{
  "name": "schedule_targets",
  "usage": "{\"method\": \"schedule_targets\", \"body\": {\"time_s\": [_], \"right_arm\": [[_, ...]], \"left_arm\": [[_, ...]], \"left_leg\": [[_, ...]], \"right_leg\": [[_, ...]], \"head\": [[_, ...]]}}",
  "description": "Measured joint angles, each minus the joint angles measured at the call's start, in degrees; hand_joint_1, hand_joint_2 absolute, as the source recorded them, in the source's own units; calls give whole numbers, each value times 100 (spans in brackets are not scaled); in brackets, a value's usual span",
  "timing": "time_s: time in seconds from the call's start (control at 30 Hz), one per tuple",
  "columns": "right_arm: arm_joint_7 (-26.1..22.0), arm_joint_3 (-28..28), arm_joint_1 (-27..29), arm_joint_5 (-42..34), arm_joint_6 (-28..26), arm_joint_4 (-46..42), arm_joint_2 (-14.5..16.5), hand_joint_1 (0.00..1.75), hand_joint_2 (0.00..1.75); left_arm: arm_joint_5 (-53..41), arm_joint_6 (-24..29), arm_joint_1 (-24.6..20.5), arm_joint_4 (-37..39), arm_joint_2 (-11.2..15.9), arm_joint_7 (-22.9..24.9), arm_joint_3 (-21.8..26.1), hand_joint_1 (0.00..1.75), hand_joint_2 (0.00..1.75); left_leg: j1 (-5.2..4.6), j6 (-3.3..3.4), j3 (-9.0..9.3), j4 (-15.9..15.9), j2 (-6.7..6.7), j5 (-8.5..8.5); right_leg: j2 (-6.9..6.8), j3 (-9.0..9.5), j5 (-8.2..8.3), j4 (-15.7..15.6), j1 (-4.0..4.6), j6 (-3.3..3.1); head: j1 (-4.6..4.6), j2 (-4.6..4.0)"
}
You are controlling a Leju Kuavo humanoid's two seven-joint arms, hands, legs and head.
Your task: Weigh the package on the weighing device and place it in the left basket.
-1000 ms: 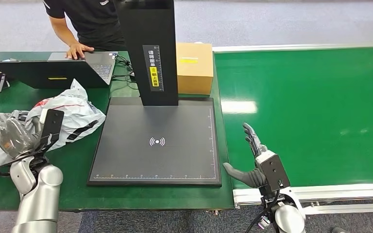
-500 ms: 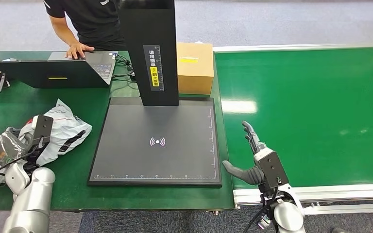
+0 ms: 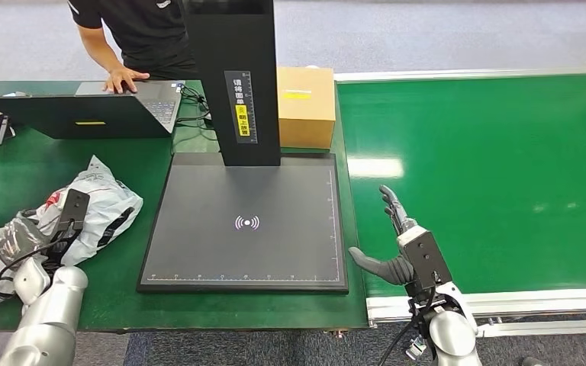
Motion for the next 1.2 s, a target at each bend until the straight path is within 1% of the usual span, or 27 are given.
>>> {"method": "schedule_targets", "body": {"time_s": [0.67,0.8,0.9,0.97,1.03,1.1,1.2], "right_arm": [[6,0,-58,44,9,108,17,0,175],[5,0,-77,73,8,142,28,0,175],[4,-1,-106,117,5,187,38,0,175],[-3,-2,-112,130,-1,209,44,0,175],[-19,-3,-104,137,-11,216,45,0,175],[-40,-4,-82,143,-23,215,45,0,175],[-70,-5,-31,145,-38,213,45,0,175]], "left_arm": [[-76,37,-65,147,1,-20,150,0,175],[-81,96,-64,145,-12,-137,162,0,175],[-38,158,-36,30,-78,-301,177,0,175],[93,281,34,-207,-165,-492,177,0,175],[262,471,182,-650,-298,-720,147,0,175],[401,625,387,-1271,-472,-883,61,0,175],[638,718,690,-2250,-720,-1058,-150,0,175]], "left_leg": [[0,-1,3,0,0,0],[0,-1,3,0,0,0],[0,-1,3,1,0,1],[0,-1,3,1,2,1],[-1,-1,3,2,6,1],[-1,0,1,3,8,0],[-1,1,0,3,7,-1]], "right_leg": [[0,1,0,1,0,0],[0,1,0,0,0,0],[0,1,0,0,0,0],[2,0,0,0,-1,0],[6,-1,0,0,-1,0],[8,-2,0,-1,-1,0],[8,-3,0,-3,-1,0]], "head": [[0,0],[1,0],[1,0],[0,0],[-1,0],[0,0],[1,0]]}}
